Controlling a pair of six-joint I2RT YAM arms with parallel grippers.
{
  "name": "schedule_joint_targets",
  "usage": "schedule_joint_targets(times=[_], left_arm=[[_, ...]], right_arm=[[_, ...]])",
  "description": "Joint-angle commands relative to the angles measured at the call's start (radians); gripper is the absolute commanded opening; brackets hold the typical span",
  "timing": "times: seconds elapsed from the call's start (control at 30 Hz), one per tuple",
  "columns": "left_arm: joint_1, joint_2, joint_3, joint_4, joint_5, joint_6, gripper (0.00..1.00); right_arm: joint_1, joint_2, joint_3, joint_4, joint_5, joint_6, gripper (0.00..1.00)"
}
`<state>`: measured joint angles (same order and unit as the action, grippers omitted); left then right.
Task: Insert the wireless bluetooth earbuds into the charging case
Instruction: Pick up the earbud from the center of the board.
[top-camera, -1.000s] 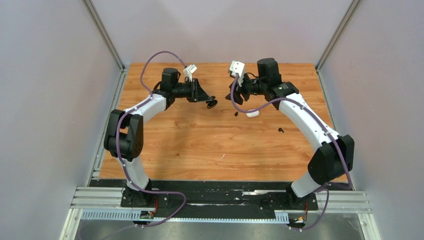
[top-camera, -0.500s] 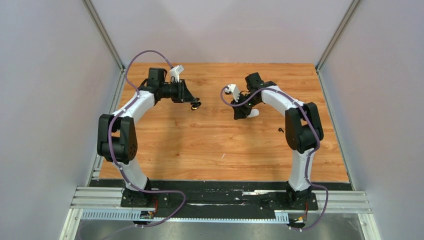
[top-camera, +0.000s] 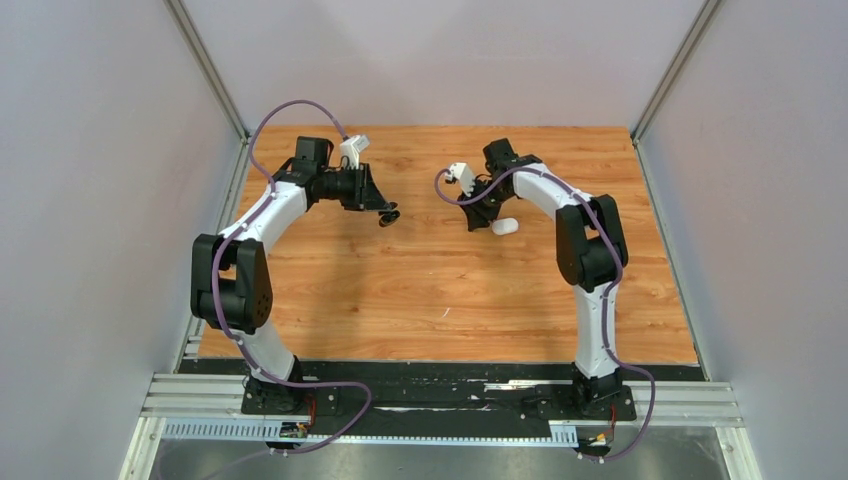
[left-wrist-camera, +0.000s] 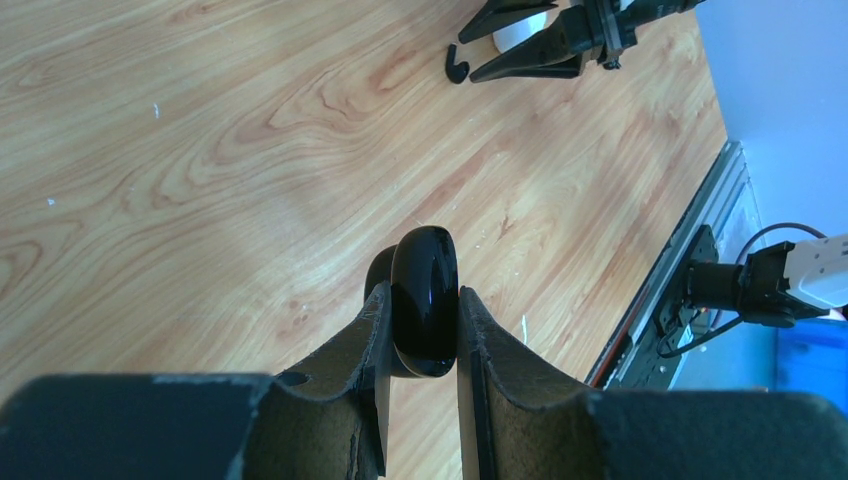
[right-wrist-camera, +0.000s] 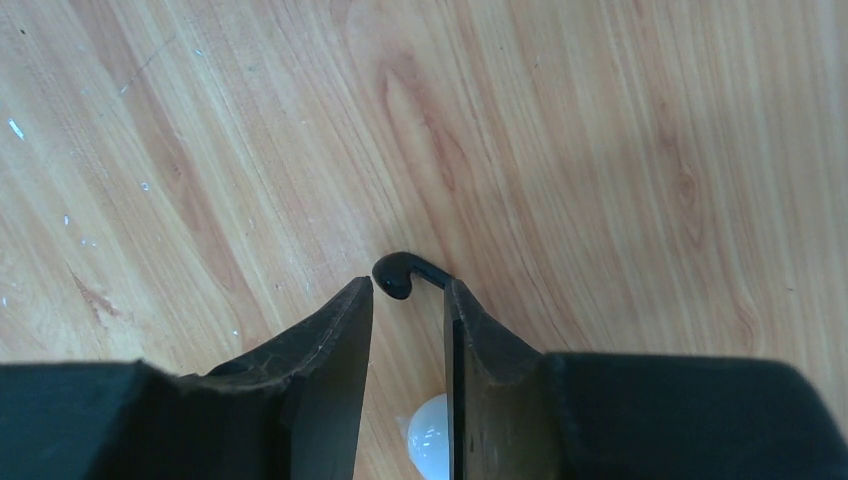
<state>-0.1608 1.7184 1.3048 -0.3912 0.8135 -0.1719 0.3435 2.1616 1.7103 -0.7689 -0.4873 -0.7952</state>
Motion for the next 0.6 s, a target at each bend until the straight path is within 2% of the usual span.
schedule_joint_targets(times=[0.0, 0.17, 0.3, 0.47, 0.57], left_arm=[[0.006, -0.056, 0.044, -0.014, 0.008, 0.034, 0.00], [0.006, -0.061, 0.039, -0.013, 0.007, 0.032, 0.00], [0.006, -0.064, 0.026, 0.010, 0.007, 0.014, 0.00], [0.005, -0.068, 0.014, 0.021, 0.011, 0.002, 0.00], [0.006, -0.073, 0.004, 0.026, 0.016, -0.006, 0.00]], right_arm=[[0.010, 0.027, 0.036, -0.006, 0.000, -0.030, 0.32], [0.023, 0.041, 0.025, -0.010, 0.029, -0.047, 0.34], [0.027, 0.071, 0.043, -0.010, 0.043, -0.017, 0.29], [0.042, 0.103, 0.107, -0.042, 0.046, 0.054, 0.12], [0.048, 0.104, 0.143, -0.097, 0.007, 0.174, 0.06]])
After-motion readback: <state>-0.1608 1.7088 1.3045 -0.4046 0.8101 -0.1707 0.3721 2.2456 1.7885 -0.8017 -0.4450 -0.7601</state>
